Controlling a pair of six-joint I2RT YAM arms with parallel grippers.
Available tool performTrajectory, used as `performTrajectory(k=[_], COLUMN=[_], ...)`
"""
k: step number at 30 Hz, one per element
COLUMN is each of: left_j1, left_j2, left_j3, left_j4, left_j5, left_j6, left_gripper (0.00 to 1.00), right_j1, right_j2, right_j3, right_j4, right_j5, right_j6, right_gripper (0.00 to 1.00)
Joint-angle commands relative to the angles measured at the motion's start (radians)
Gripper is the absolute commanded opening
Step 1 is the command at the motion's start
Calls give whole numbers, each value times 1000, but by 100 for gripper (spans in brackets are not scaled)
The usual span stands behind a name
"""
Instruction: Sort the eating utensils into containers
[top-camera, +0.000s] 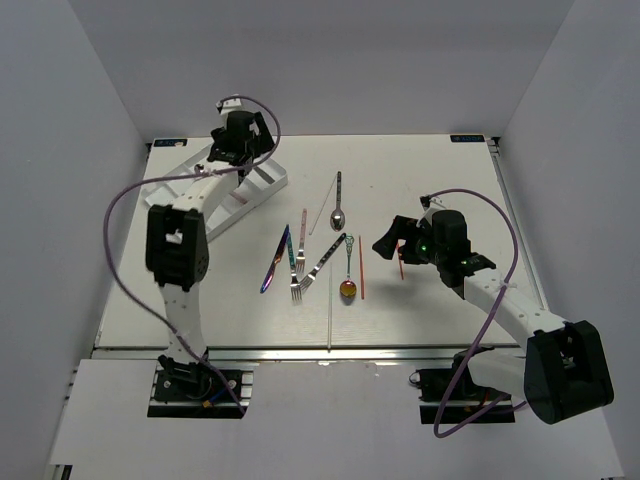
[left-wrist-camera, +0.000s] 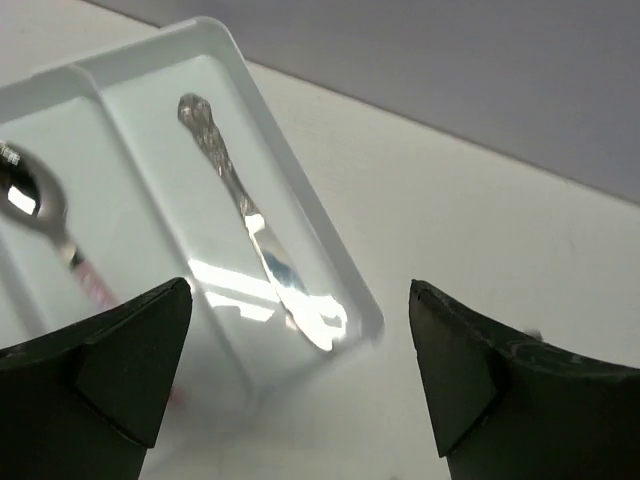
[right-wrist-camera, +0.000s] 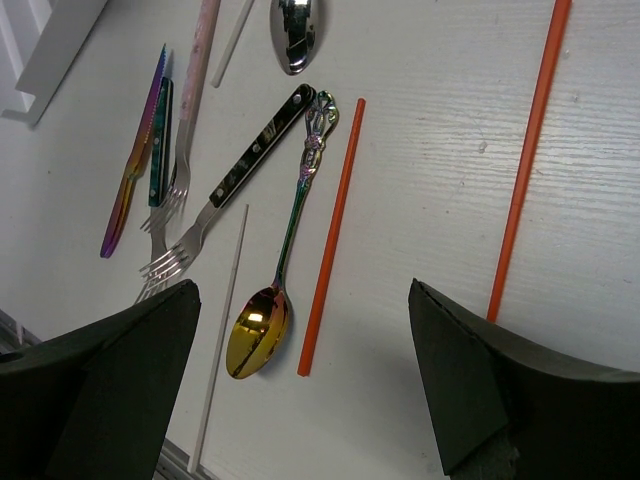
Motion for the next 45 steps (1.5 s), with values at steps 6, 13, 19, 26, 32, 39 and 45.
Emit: performTrajectory(k=[6,13,19,26,32,39,45], left_j1=[-110,-197,-231,-253,-256,-276,-283], left_j2=[-445,-560,-571,-522,-502,-447,-416], left_j3=[-381,-575,-699,-716,-705,-688,-687], left_j4=[-423,-544,-507,-471,-462,-451,-456], left_j5=[215,208,301,271,202,185,177], left_j6=[52,141,180,196,179,174,187], left_gripper=[96,90,87,87,82,69,69], right_j1=[7,9,9,9,9,9,7], right_j2=[12,-31,-39,-29,-37,-46,-45], right_j3=[11,7,8,11,11,13,16], right_j4=[38,21,15,7,2,-1,-4], right_j5=[-31,-16,-21,-22,-24,-30,-30], right_j6=[-19,-33,-42,-50,-51,-56,-59], right_gripper=[89,89,89,89,89,89,89])
